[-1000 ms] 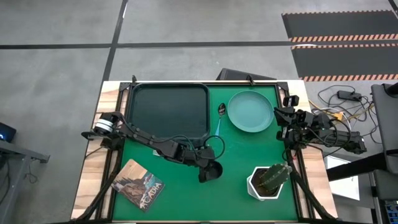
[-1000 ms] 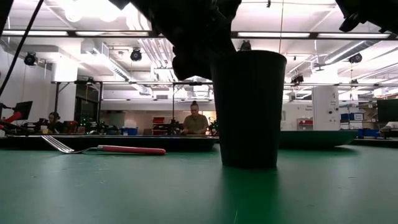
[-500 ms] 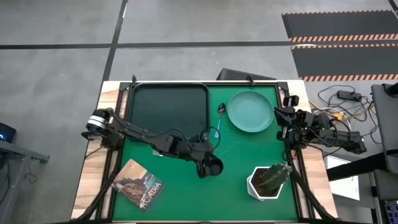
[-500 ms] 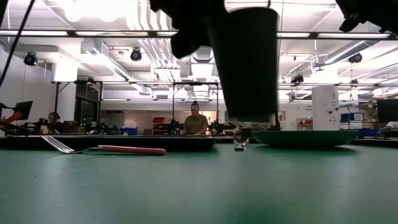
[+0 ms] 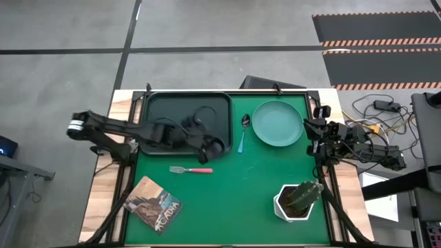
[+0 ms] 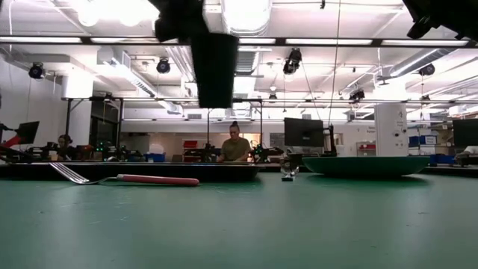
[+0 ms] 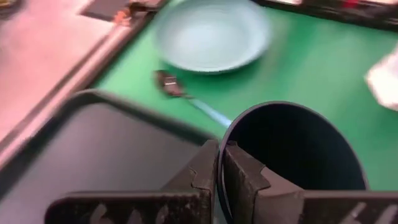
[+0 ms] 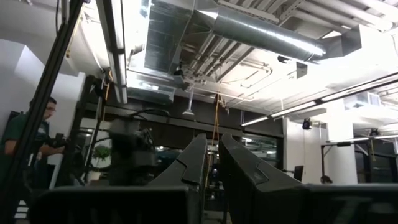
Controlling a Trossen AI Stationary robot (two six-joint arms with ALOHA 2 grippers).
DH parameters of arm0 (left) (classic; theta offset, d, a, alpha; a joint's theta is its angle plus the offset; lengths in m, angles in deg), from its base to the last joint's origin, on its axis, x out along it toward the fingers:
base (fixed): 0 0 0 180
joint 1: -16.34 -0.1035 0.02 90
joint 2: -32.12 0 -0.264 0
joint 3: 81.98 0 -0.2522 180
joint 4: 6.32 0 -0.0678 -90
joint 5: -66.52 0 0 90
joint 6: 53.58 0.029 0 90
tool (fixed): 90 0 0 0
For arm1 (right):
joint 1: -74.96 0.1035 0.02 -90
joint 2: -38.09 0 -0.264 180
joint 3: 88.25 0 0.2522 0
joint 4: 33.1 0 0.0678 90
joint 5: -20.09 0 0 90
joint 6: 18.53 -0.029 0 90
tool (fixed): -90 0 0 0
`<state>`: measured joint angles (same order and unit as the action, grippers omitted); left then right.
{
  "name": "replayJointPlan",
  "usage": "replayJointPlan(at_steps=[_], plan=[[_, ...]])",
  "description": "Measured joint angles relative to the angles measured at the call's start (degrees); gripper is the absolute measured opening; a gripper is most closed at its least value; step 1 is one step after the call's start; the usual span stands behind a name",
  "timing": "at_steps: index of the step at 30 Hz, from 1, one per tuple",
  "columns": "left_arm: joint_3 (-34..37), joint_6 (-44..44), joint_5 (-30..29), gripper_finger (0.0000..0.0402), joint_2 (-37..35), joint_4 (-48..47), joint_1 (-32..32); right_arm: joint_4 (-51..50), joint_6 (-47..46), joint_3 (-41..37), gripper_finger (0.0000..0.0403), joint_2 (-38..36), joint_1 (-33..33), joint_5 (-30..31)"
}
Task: Pick and place plate/cup/fork/spoon on tray
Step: Put the black cup on the black serving tray
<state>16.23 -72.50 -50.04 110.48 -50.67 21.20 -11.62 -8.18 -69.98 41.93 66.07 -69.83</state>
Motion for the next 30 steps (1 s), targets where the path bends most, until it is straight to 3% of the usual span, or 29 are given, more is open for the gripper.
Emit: replayJointPlan(at_steps=[8,13,23,30], plan=[[14.7,-4.1,-4.6,0.0006,-16.1,-0.1,-14.7,0.0,-0.3,0.0,0.0031,0.0,0.0,0.0],[20.5,-7.6,-5.0,0.0006,-22.2,0.0,-26.2,0.0,-0.3,0.0,0.0031,0.0,0.0,0.0],[22.7,-10.4,-6.6,0.0006,-21.5,0.1,-43.6,0.0,-0.3,0.0,0.0031,0.0,0.0,0.0],[23.6,-10.8,-4.4,0.0006,-17.4,0.0,-50.5,-0.1,-0.2,0.0,0.0031,0.0,0.0,0.0]])
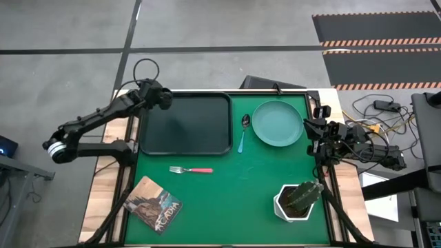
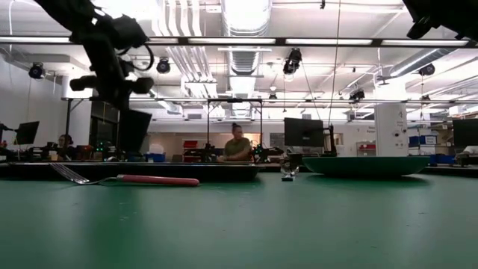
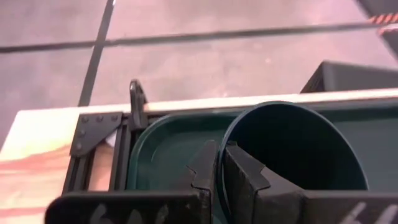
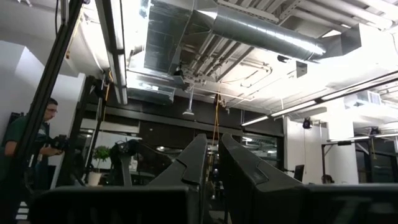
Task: Pick and place plate/cup/fork/spoon on tray
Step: Put the black cup on the black serving tray
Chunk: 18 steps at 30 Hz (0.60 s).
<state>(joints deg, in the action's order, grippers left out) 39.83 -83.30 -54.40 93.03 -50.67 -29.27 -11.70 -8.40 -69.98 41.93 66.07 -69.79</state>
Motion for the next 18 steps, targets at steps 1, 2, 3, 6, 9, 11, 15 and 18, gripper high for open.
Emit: replayJointPlan(at_steps=[1,2,3,6,9,11,15,18], plan=[[0.1,-0.1,0.4,0.0006,0.6,0.0,-0.5,0.0,0.0,0.0,0.0031,0.0,0.0,0.0],[0.2,-0.5,0.5,0.0006,1.2,0.2,-1.1,0.0,0.0,0.0,0.0031,0.0,0.0,0.0],[0.2,-1.1,0.5,0.0006,1.8,0.6,-1.6,0.0,0.0,0.0,0.0031,0.0,0.0,0.0],[1.4,-1.5,0.6,0.0006,3.2,3.3,-3.4,0.0,0.0,0.0,0.0031,0.0,0.0,0.0],[3.2,-3.3,1.8,0.0006,4.3,7.7,-5.4,0.0,0.0,0.0,0.0031,0.0,0.0,0.0],[4.3,-4.5,3.7,0.0006,5.1,10.0,-6.7,0.0,0.0,0.0,0.0031,0.0,0.0,0.0],[4.9,-5.8,3.7,0.0006,6.5,11.6,-7.8,0.0,0.0,0.0,0.0031,0.0,0.0,0.0],[6.0,-7.4,3.7,0.0006,7.5,14.0,-7.8,0.0,0.0,0.0,0.0031,0.0,0.0,0.0]])
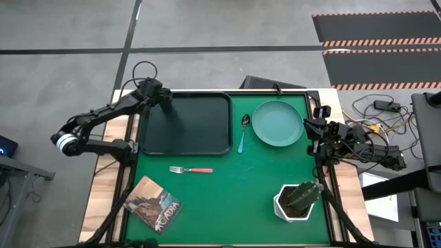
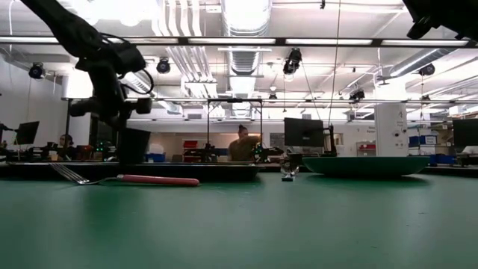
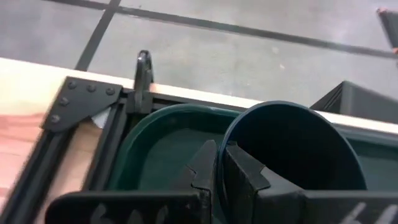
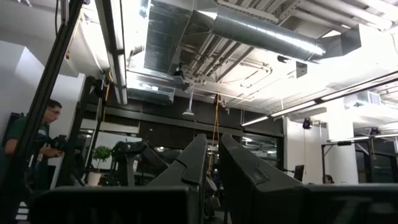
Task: Pick and place plate/cup/fork/spoon on tray
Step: Put the black cup on the black serving tray
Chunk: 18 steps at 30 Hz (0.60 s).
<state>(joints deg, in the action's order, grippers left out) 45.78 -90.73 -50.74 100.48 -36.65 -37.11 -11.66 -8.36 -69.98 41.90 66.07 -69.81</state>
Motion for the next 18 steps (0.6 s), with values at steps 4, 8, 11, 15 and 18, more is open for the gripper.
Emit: replayJointPlan(at_steps=[4,8,11,15,18], plan=[[1.7,-1.2,0.0,0.0006,0.5,3.0,-0.2,0.0,0.1,0.0,0.0031,0.0,0.0,0.0],[2.2,-1.8,-0.1,0.0006,0.6,3.7,-0.2,0.0,0.1,0.0,0.0031,0.0,0.0,0.0],[2.3,-1.8,0.0,0.0006,0.6,3.7,-0.2,0.0,0.1,0.0,0.0031,0.0,0.0,0.0],[2.2,-1.7,0.0,0.0006,0.6,3.8,-0.2,0.0,0.1,0.0,0.0031,0.0,0.0,0.0],[2.2,-1.6,0.0,0.0007,0.5,3.7,-0.2,0.0,0.1,0.0,0.0031,0.0,0.0,0.0]])
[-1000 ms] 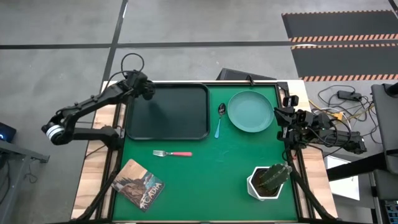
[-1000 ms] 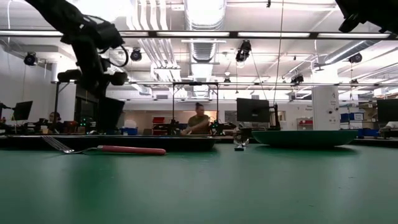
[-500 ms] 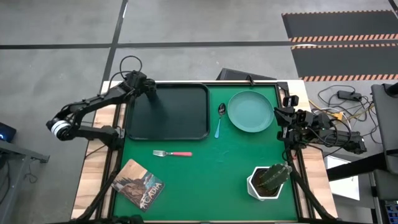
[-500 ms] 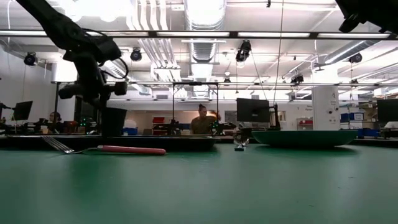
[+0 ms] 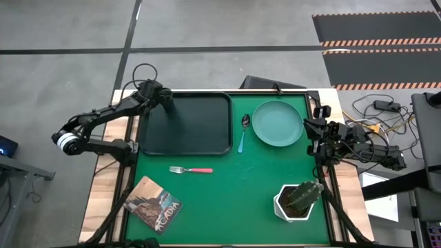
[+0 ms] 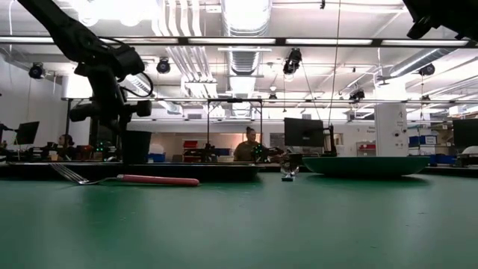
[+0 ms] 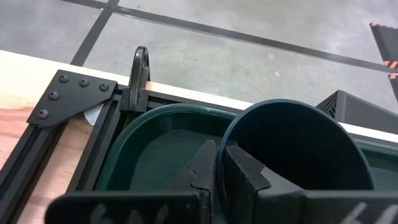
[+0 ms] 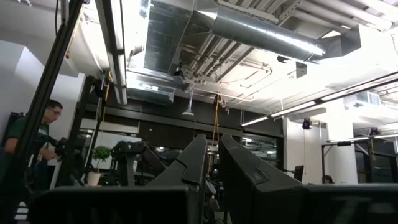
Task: Pick and place plate/cup/fork/spoon on tray
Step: Put the black cup on the black serving tray, then put the pink fork on the black serving tray to the bottom of the black cup
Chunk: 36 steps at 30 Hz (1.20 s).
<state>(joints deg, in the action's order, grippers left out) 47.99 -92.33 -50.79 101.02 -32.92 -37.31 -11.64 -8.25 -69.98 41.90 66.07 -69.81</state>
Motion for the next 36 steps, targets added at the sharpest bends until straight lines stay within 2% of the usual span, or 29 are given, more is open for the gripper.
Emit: replayJointPlan(at_steps=[3,11,17,22,28,31,36], plan=[[0.0,0.1,0.0,0.0017,0.0,-0.1,0.0,0.0,0.0,0.0,0.0031,0.0,0.0,0.0],[0.0,0.1,0.0,0.0084,-0.1,-0.1,0.0,0.1,-0.2,0.0,0.0031,0.0,0.0,0.0],[-0.1,0.7,0.8,0.0114,-1.6,-0.2,0.0,0.2,-0.2,0.0,0.0031,0.0,0.0,0.0],[-0.2,3.2,2.2,0.0118,-5.7,-0.2,0.1,0.2,-0.1,0.0,0.0031,0.0,0.0,0.0],[-0.3,3.4,8.0,0.0118,-12.8,-0.1,0.6,0.1,-0.2,0.3,0.0031,0.0,0.0,0.0],[-0.3,3.3,10.2,0.0118,-16.6,0.0,2.4,-0.1,-0.6,0.7,0.0031,0.0,0.0,0.0],[-0.5,3.1,10.8,0.0118,-22.6,0.8,8.4,-0.3,-0.7,0.7,0.0031,0.0,0.0,0.0]])
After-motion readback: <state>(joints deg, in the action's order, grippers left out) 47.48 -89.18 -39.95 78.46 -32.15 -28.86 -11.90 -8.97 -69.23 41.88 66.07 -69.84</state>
